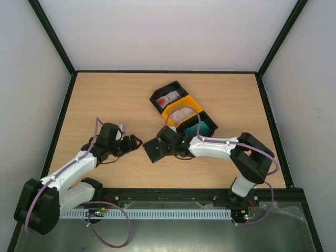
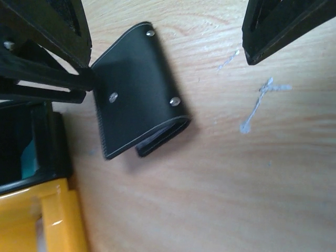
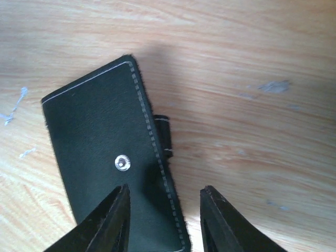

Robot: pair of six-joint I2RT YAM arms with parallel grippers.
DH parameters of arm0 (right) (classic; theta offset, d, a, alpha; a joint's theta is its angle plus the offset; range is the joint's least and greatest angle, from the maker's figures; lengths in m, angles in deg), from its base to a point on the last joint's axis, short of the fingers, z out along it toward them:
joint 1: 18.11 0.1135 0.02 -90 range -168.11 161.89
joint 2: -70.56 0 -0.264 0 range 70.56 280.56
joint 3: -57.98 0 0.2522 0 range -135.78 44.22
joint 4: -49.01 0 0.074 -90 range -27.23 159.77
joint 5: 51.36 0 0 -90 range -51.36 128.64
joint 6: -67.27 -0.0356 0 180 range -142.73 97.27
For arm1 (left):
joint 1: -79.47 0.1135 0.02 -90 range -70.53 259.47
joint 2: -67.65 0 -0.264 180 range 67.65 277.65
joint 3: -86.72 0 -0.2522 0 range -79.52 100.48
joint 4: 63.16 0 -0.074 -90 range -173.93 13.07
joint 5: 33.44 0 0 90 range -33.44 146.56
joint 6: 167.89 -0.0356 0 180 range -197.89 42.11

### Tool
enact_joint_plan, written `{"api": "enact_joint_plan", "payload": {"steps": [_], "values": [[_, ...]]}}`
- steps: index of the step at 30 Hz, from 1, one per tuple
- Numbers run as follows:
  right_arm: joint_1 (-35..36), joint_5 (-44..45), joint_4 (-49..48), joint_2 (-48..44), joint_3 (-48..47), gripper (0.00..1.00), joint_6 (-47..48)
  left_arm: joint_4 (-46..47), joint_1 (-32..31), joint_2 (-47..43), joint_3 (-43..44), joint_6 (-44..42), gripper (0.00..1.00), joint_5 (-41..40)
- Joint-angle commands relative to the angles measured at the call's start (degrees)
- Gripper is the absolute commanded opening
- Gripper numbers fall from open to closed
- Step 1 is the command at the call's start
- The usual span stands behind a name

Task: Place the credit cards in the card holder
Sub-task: Close the card holder at the center of the board.

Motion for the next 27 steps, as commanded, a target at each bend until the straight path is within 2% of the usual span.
{"api": "enact_joint_plan", "payload": {"steps": [1, 5, 9, 13, 18, 20, 24, 27], "values": [[0.1, -5.3, -6.1, 0.8, 1.7, 0.34, -0.9, 5.3, -0.1, 2.4, -3.2, 3.1, 0.8, 5.0], [0.2, -9.2, -8.4, 2.0, 2.0, 0.28, -0.9, 7.9, -0.8, 6.1, -4.5, 3.4, 0.76, 5.3], [0.1, -12.1, -11.4, 2.7, 2.8, 0.21, -2.0, 9.5, -1.6, 9.8, -4.6, 2.8, 0.65, 4.6], [0.2, -15.6, -15.9, 3.3, 3.7, 0.2, -3.7, 11.2, -1.8, 14.2, -3.3, 1.0, 0.61, 4.3], [0.2, -19.9, -22.4, 3.9, 4.8, 0.2, -4.9, 8.7, -1.8, 19.9, 1.3, -3.9, 0.57, 3.6], [0.2, -17.8, -23.8, 3.1, 5.6, 0.23, -5.2, 8.0, -1.8, 21.5, 2.2, -5.7, 0.55, 3.1], [0.0, -7.3, -23.3, -0.6, 7.4, 0.33, -4.7, 6.1, -1.8, 24.4, 3.8, -8.2, 0.5, 2.7], [-0.1, 0.8, -20.8, -3.4, 9.5, 0.35, -4.5, 5.9, -1.8, 25.5, 4.9, -8.4, 0.45, 3.0]]}}
